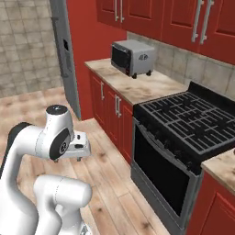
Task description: Four empty soda cans are scattered around the kitchen. Gather all the cans and cluster them next to the stove for recycling.
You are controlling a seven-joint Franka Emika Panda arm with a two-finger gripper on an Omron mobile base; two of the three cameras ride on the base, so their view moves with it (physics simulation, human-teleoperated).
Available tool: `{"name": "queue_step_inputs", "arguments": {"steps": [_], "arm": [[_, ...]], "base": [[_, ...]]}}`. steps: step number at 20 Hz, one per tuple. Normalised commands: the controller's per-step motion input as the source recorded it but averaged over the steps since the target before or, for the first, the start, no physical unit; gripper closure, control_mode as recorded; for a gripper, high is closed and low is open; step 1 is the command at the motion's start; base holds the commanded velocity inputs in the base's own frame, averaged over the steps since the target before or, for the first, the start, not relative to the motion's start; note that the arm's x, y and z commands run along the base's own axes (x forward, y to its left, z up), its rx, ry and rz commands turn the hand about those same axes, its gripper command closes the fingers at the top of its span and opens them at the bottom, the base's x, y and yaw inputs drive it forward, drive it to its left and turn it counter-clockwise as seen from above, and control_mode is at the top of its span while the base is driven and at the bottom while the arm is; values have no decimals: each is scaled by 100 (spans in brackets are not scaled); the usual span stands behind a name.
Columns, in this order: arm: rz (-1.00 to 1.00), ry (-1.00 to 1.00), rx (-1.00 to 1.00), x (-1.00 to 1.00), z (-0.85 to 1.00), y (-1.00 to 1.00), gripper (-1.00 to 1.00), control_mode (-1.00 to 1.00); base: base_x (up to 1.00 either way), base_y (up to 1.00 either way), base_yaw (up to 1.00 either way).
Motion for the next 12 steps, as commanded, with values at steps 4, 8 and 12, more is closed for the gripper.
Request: {"name": "queue_step_inputs", "arguments": {"steps": [4,8,12], "arm": [[0,0,0,0,0,0,-100,100],[0,0,0,0,0,0,-100,100],[0,0,0,0,0,0,-100,100]], "base": [[-7,0,50],[-7,0,50],[-4,0,50]]}}
